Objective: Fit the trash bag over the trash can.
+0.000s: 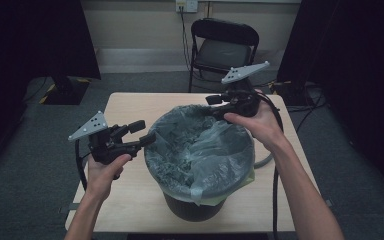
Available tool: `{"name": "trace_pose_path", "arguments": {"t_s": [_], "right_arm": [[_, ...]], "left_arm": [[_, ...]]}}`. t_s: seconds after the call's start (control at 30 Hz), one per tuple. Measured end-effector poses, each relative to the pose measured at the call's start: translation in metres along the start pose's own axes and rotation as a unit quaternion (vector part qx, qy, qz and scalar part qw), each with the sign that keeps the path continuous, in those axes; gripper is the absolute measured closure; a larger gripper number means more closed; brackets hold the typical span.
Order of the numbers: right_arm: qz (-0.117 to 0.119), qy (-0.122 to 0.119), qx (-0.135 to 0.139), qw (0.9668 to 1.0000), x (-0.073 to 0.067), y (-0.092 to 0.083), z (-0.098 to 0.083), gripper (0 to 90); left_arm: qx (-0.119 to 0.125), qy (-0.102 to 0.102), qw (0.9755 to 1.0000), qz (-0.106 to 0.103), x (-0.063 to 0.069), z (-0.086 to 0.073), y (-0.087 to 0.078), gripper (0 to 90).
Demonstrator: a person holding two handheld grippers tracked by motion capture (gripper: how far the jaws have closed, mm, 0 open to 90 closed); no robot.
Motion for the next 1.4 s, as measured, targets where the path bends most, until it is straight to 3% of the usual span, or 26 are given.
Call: {"name": "trace_pose_path", "arguments": {"t_s": [0.07, 0.2, 0.37, 0.53, 0.7, 0.83, 1.07, 1.2, 1.3, 1.4], "right_arm": [[-0.006, -0.001, -0.008, 1.0000, 0.005, -0.002, -0.008, 59.5], [-0.012, 0.012, 0.006, 0.9998, 0.014, -0.008, -0.024, 60.5], [-0.022, 0.039, 0.048, 0.9979, 0.025, -0.019, -0.037, 57.1], [-0.027, 0.060, 0.094, 0.9934, 0.034, -0.036, -0.042, 57.2], [-0.046, 0.070, 0.088, 0.9926, 0.044, -0.040, -0.058, 53.4], [-0.053, 0.088, 0.111, 0.9885, 0.051, -0.046, -0.069, 49.4], [-0.084, 0.111, 0.105, 0.9847, 0.065, -0.054, -0.101, 44.5], [-0.093, 0.129, 0.096, 0.9826, 0.077, -0.048, -0.124, 40.9], [-0.110, 0.138, 0.103, 0.9788, 0.086, -0.044, -0.142, 40.0], [-0.120, 0.169, 0.086, 0.9744, 0.095, -0.042, -0.168, 41.7]], "left_arm": [[0.000, 0.000, 1.0000, 0.001, 0.000, 0.000, 0.000, 36.3], [0.001, 0.000, 1.0000, 0.003, -0.001, 0.000, 0.000, 36.1], [-0.002, -0.001, 1.0000, 0.002, 0.000, -0.001, 0.002, 36.1], [-0.002, -0.002, 1.0000, 0.001, -0.002, -0.002, 0.002, 35.6], [-0.002, -0.006, 1.0000, -0.001, -0.004, -0.002, 0.001, 35.0], [0.002, -0.007, 1.0000, 0.005, -0.006, -0.001, -0.003, 35.0], [0.014, -0.013, 0.9997, 0.012, -0.011, 0.004, -0.009, 35.0], [0.010, -0.016, 0.9996, 0.020, -0.018, 0.001, -0.011, 35.0], [0.013, -0.018, 0.9995, 0.024, -0.021, 0.001, -0.012, 34.5], [0.014, -0.017, 0.9994, 0.029, -0.022, 0.001, -0.015, 34.4]]}}
Point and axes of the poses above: each handheld gripper's, and its own axes: y roughly forward along the jaws, z roughly out of its top, x roughly to its right, the point moved 9 cm from there along y, roughly forward along the jaws, and after that the axes turned 3 degrees about z, right-handed, at the moved point
